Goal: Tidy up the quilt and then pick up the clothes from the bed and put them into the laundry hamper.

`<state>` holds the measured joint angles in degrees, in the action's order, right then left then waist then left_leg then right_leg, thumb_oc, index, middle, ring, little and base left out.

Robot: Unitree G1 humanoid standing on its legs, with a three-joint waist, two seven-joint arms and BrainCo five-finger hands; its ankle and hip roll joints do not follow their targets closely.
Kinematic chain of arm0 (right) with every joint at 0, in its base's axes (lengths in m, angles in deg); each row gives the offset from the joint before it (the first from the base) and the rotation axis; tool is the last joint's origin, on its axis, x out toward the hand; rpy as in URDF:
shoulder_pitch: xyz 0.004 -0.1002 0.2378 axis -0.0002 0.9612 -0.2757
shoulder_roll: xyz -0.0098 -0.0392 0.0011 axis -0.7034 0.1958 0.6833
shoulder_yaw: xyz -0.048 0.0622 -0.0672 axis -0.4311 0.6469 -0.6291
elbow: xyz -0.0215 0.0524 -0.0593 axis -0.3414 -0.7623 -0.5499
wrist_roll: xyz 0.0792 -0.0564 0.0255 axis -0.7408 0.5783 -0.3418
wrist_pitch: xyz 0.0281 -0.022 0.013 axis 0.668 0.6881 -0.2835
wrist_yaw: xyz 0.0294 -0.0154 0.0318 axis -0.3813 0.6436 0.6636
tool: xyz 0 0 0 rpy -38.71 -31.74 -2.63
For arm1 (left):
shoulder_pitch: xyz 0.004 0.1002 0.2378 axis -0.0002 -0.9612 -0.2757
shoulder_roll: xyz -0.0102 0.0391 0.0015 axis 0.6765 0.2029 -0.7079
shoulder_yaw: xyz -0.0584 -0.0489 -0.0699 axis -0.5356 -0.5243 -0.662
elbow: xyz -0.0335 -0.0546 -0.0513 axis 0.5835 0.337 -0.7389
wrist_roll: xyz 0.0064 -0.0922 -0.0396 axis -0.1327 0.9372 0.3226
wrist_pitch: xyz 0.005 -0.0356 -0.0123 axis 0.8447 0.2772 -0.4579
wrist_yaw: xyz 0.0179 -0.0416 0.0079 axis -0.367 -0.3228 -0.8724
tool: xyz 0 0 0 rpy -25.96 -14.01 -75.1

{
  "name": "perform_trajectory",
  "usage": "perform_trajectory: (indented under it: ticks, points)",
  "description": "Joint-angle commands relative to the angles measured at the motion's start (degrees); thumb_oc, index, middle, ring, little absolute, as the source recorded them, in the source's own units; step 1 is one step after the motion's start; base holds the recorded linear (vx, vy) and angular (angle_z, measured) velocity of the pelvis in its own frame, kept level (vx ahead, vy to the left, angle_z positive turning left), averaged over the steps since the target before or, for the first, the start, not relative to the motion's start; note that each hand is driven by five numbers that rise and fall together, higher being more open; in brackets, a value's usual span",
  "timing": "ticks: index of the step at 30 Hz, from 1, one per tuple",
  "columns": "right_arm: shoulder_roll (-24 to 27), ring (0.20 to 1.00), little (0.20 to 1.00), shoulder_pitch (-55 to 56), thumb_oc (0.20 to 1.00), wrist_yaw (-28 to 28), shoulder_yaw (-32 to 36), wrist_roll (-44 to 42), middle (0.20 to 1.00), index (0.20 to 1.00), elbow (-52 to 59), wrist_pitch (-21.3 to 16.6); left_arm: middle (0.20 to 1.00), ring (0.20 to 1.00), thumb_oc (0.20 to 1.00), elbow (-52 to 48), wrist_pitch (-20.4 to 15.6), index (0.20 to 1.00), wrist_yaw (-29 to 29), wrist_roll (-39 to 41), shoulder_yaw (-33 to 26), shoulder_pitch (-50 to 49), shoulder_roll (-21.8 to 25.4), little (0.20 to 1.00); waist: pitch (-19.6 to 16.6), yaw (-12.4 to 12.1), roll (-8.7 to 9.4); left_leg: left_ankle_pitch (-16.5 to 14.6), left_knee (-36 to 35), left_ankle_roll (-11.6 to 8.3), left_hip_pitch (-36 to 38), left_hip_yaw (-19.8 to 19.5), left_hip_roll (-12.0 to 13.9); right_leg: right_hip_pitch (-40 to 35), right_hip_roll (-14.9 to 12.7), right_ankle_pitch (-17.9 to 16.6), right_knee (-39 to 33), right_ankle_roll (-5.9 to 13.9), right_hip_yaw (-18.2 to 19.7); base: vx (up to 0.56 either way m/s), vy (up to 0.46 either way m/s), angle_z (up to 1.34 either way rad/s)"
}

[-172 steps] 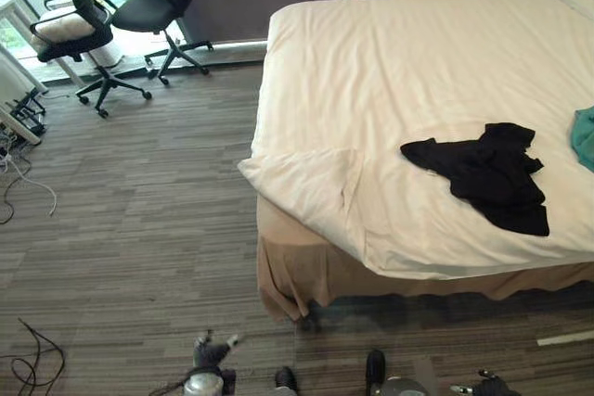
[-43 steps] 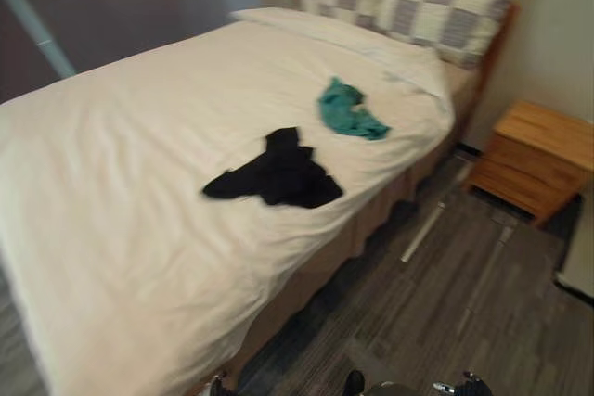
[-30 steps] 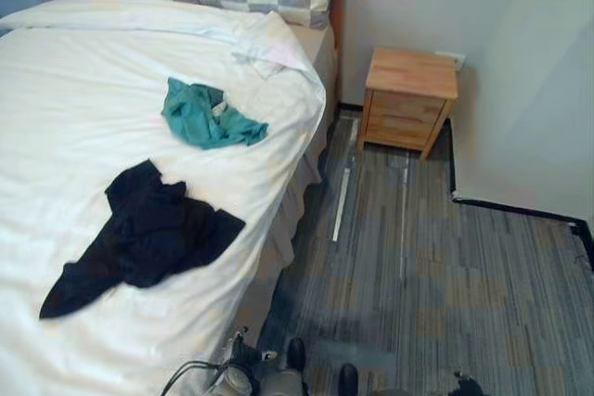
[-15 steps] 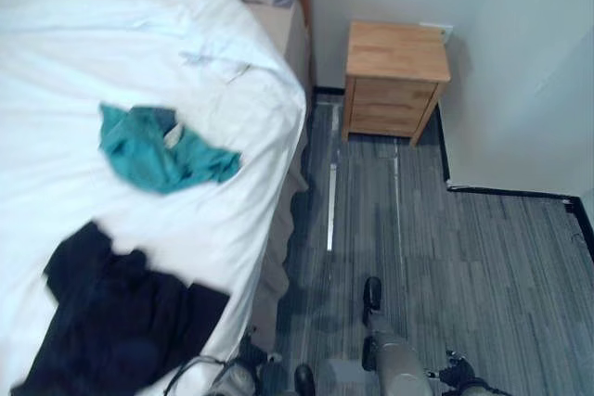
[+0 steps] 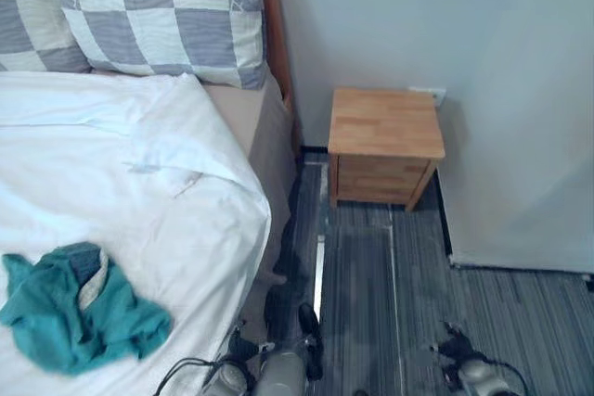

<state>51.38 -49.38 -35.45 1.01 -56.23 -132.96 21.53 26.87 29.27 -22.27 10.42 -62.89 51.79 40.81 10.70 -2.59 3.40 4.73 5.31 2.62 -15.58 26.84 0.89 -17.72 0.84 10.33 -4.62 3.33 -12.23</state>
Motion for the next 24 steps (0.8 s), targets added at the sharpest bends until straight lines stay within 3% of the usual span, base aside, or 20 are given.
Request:
perform_trajectory:
  ticks: [1, 2, 3, 5, 6, 7, 9, 10, 11, 12, 14, 15, 16, 17, 21, 24]
  points:
    - [0.52, 1.000, 1.000, -0.28, 1.000, -0.65, 2.25, -1.42, 1.000, 1.000, 0.60, -1.05, 1.000, 1.000, 1.000, 0.68, 0.39, 1.000, -0.16, 1.25, 0.43, 1.33, -0.35, 1.000, 0.46, -1.59, -0.49, -5.23, -3.46, -0.25, 8.97, -3.42, -2.02, 10.09, -4.65, -9.33, 24.65, 10.87, -1.49, 0.24, 0.028, 0.33]
    - [0.41, 1.000, 1.000, -0.05, 1.000, -0.78, 3.30, -1.50, 1.000, 1.000, 1.02, -0.58, 1.000, 1.000, 1.000, 0.74, 0.80, 1.000, -0.51, 1.56, 0.16, 1.45, -0.31, 1.000, 1.12, -1.20, -1.47, -4.60, -3.22, 0.57, 10.26, -4.03, -0.91, 14.15, -5.69, -15.37, 31.73, 11.67, -2.13, 0.51, 0.083, 0.69]
    - [0.51, 1.000, 1.000, 0.40, 1.000, -1.13, 4.57, -2.51, 1.000, 1.000, 2.36, -0.89, 1.000, 1.000, 1.000, 0.35, 0.98, 1.000, -0.91, 1.88, 0.01, 1.41, 0.30, 1.000, 1.65, 0.16, -3.58, -5.07, -5.99, 1.51, 14.82, -8.11, -0.79, 20.64, -7.67, -14.74, 42.01, 11.05, -1.53, 0.34, 0.031, 1.09]
    - [0.51, 1.000, 1.000, 0.40, 1.000, -1.13, 4.56, -2.51, 1.000, 1.000, 2.37, -0.89, 1.000, 1.000, 1.000, 0.35, 0.98, 1.000, -0.91, 1.88, 0.00, 1.41, 0.30, 1.000, 1.71, 0.30, -3.45, -5.01, -6.07, 1.55, 14.90, -8.22, -0.99, 20.64, -7.88, -14.55, 42.25, 11.08, -1.61, 0.20, 0.025, 1.66]
    - [0.69, 1.000, 1.000, 0.65, 1.000, -1.52, 5.54, -3.53, 1.000, 1.000, 3.41, -1.11, 1.000, 1.000, 1.000, 0.40, 0.79, 1.000, -1.12, 2.07, -0.20, 1.28, 0.53, 1.000, 1.80, 0.71, -4.15, -4.98, -7.53, 1.35, 16.62, -10.55, -0.79, 22.07, -8.69, -13.42, 41.92, 10.02, -1.50, 0.35, -0.113, 1.75]
    - [1.32, 1.000, 1.000, 0.75, 1.000, -2.17, 6.80, -5.81, 1.000, 1.000, 6.07, -2.11, 1.000, 1.000, 1.000, 0.52, 0.33, 1.000, -1.42, 2.14, -0.04, 0.95, 0.96, 1.000, 1.83, 1.67, -4.07, -5.02, -8.80, 0.71, 18.47, -14.91, -1.25, 23.59, -9.12, -10.65, 35.78, 7.68, 0.18, 0.50, -0.180, 1.79]
    - [2.79, 1.000, 1.000, 0.58, 1.000, -2.92, 6.92, -5.69, 1.000, 1.000, 10.93, -2.82, 1.000, 1.000, 1.000, 1.22, -0.09, 1.000, -1.30, 2.26, -0.07, 0.53, 1.17, 1.000, 1.79, 2.45, -3.40, -5.69, -8.93, -0.19, 19.74, -19.30, -1.83, 24.33, -7.89, -8.96, 25.77, 6.72, 5.03, 0.49, -0.270, 1.59]
    - [5.57, 1.000, 1.000, 0.05, 1.000, -4.49, 7.43, -3.74, 1.000, 1.000, 18.48, -3.19, 1.000, 1.000, 1.000, 2.73, -0.28, 1.000, -1.04, 2.46, -0.70, 0.40, 1.33, 1.000, 1.62, 3.13, -2.42, -6.98, -9.18, -0.93, 20.48, -23.98, -2.41, 24.04, -7.30, -9.43, 12.07, 6.79, 11.70, 0.37, -0.226, 2.09]
    - [5.58, 1.000, 1.000, 0.07, 1.000, -4.49, 7.44, -3.73, 1.000, 1.000, 18.53, -3.15, 1.000, 1.000, 1.000, 2.74, -0.29, 1.000, -1.04, 2.45, -0.70, 0.41, 1.32, 1.000, 1.53, 3.16, -2.44, -6.92, -9.15, -0.94, 20.34, -24.00, -2.40, 24.03, -7.29, -9.63, 11.83, 6.78, 11.65, 0.45, -0.243, 2.11]
    - [7.27, 1.000, 1.000, 0.31, 1.000, -4.97, 8.12, -2.56, 1.000, 1.000, 23.78, -3.50, 1.000, 1.000, 1.000, 3.96, -0.53, 1.000, -0.96, 2.86, -1.41, 0.26, 1.29, 1.000, 1.42, 4.01, -1.92, -7.86, -9.06, -1.22, 21.18, -27.50, -2.65, 25.53, -7.04, -11.32, 8.30, 7.56, 18.58, 0.31, -0.161, 1.72]
    - [10.67, 1.000, 1.000, 1.54, 1.000, -5.39, 9.84, 0.80, 1.000, 1.000, 33.99, -3.55, 1.000, 1.000, 1.000, 4.02, -0.98, 1.000, -0.90, 2.84, -2.64, -0.14, 1.55, 1.000, 1.71, 4.69, -1.29, -9.71, -8.03, -1.73, 21.87, -32.48, -2.41, 27.06, -7.71, -13.81, 4.14, 8.68, 25.09, 0.34, -0.215, 1.77]
    - [10.67, 1.000, 1.000, 1.54, 1.000, -5.39, 9.84, 0.80, 1.000, 1.000, 33.99, -3.55, 1.000, 1.000, 1.000, 4.02, -0.98, 1.000, -0.90, 2.84, -2.64, -0.14, 1.55, 1.000, 1.70, 4.69, -1.29, -9.70, -8.03, -1.73, 21.85, -32.49, -2.41, 27.07, -7.72, -13.81, 4.14, 8.69, 25.09, 0.41, -0.338, 1.57]
    - [14.93, 1.000, 1.000, 0.02, 1.000, -5.85, 10.68, 5.38, 1.000, 1.000, 42.47, -4.56, 1.000, 1.000, 1.000, 4.08, -1.52, 1.000, -0.79, 3.11, -3.75, -1.32, 2.49, 1.000, 2.19, 3.97, -0.42, -11.89, -6.53, -2.76, 23.13, -36.69, -2.04, 27.19, -9.19, -14.94, 2.75, 8.67, 24.19, 0.36, -0.317, 1.73]
    - [16.16, 1.000, 1.000, -0.73, 1.000, -5.91, 10.98, 7.17, 1.000, 1.000, 44.68, -4.67, 1.000, 1.000, 1.000, 4.21, -1.61, 1.000, -0.64, 2.80, -4.11, -1.99, 2.97, 1.000, 1.94, 4.42, 0.28, -12.65, -5.82, -2.97, 23.20, -38.78, -2.36, 25.30, -10.80, -15.16, 0.98, 8.85, 21.48, 0.49, -0.485, 1.84]
    - [21.80, 1.000, 1.000, -9.11, 1.000, -4.83, 7.70, 11.89, 1.000, 1.000, 52.32, -6.39, 1.000, 1.000, 1.000, 4.57, -2.12, 1.000, -1.23, 4.59, -7.81, -6.89, 4.02, 1.000, 0.88, 2.04, 1.14, -13.93, -3.91, -5.69, 24.12, -41.61, 2.07, 23.02, -8.52, -15.09, 1.80, 8.30, 18.75, 0.31, -0.416, 1.43]
    - [25.13, 1.000, 1.000, -17.33, 1.000, -5.27, 4.06, 13.77, 1.000, 1.000, 52.76, -6.36, 1.000, 1.000, 1.000, 3.87, -2.38, 1.000, -1.46, 5.97, -7.50, -7.27, 3.90, 1.000, 1.59, 0.79, 0.76, -10.76, -0.80, -8.39, 19.48, -42.07, 4.64, 22.10, -8.20, -12.94, 1.94, 6.22, 13.33, 0.16, -0.302, 0.37]
